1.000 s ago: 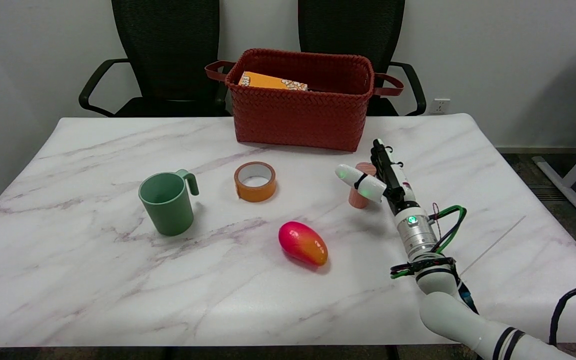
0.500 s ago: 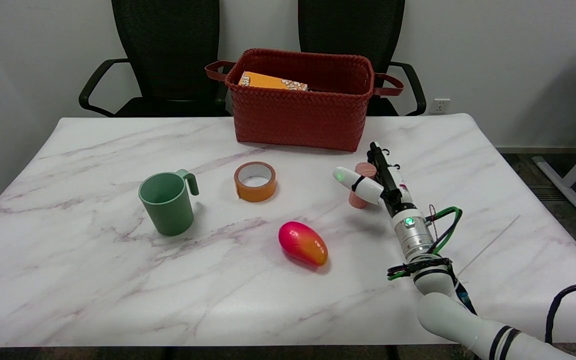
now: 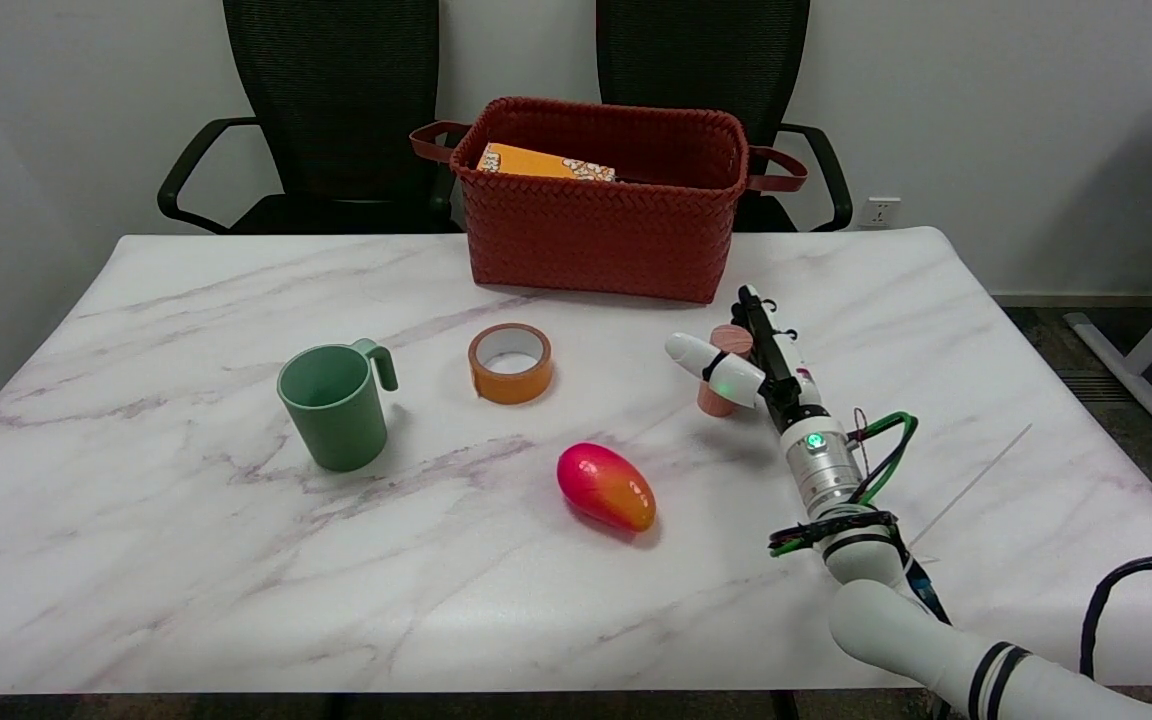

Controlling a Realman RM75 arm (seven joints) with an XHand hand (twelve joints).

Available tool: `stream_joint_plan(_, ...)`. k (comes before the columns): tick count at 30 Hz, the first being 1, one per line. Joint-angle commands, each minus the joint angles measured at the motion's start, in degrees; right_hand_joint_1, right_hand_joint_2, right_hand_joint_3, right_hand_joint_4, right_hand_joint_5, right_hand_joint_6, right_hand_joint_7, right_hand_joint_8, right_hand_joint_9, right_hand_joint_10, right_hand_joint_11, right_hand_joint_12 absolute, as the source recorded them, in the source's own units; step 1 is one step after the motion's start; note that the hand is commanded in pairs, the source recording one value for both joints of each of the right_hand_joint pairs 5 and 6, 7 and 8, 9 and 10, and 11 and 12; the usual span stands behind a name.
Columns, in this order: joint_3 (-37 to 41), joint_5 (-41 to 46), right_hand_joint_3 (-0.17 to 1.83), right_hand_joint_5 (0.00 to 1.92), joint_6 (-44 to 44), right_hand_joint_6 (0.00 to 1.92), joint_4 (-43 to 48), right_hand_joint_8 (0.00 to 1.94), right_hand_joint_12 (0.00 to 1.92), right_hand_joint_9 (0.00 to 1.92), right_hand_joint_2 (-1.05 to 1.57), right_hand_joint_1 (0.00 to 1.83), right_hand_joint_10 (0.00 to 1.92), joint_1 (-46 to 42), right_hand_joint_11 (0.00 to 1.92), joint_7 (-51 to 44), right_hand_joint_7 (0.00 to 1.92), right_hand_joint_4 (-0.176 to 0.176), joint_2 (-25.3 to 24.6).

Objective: Pick up the wooden cylinder.

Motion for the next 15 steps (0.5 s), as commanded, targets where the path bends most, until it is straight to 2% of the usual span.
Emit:
stream_joint_plan(1,-0.8,-0.5,-0.17,0.00,-0.1,0.00,-4.3,0.13,0.20,0.15,0.67,0.76,0.15,2.1,0.20,3.5,0.13,0.000,-0.8)
stream_joint_plan(4,-0.8,-0.5,-0.17,0.00,0.1,0.00,-4.3,0.18,0.22,0.21,0.67,0.76,0.21,2.1,0.22,3.5,0.18,0.000,-0.8)
stream_joint_plan(8,-0.5,-0.5,-0.17,0.03,0.2,0.03,-4.1,0.34,0.38,0.38,0.68,0.76,0.38,2.0,0.38,3.5,0.34,0.000,-0.8)
stream_joint_plan(9,-0.4,-0.5,-0.17,0.15,0.3,0.15,-3.8,0.49,0.51,0.46,0.69,0.75,0.46,2.0,0.51,3.5,0.49,0.000,-0.8)
stream_joint_plan(10,-0.4,-0.3,-0.17,0.22,0.3,0.22,-3.6,0.53,0.60,0.51,0.70,0.75,0.51,2.0,0.60,3.5,0.53,0.000,-0.8)
stream_joint_plan(12,-0.3,-0.3,-0.17,0.44,0.7,0.44,-3.6,0.63,0.99,0.77,0.73,0.75,0.77,2.0,0.99,4.0,0.63,0.000,-0.8)
stream_joint_plan(13,-0.3,-0.4,-0.17,0.57,1.1,0.57,-3.6,1.17,1.32,0.97,0.75,0.75,0.97,2.0,1.32,4.7,1.17,0.000,-0.8)
stream_joint_plan(14,-0.3,-0.4,-0.17,0.69,1.3,0.69,-3.6,1.29,1.48,1.11,0.76,0.74,1.11,2.0,1.48,5.2,1.29,0.000,-0.8)
stream_joint_plan(15,-0.4,-0.4,-0.17,0.99,1.8,0.99,-3.7,1.46,1.67,1.33,0.77,0.71,1.33,2.0,1.67,5.9,1.46,0.000,-0.8)
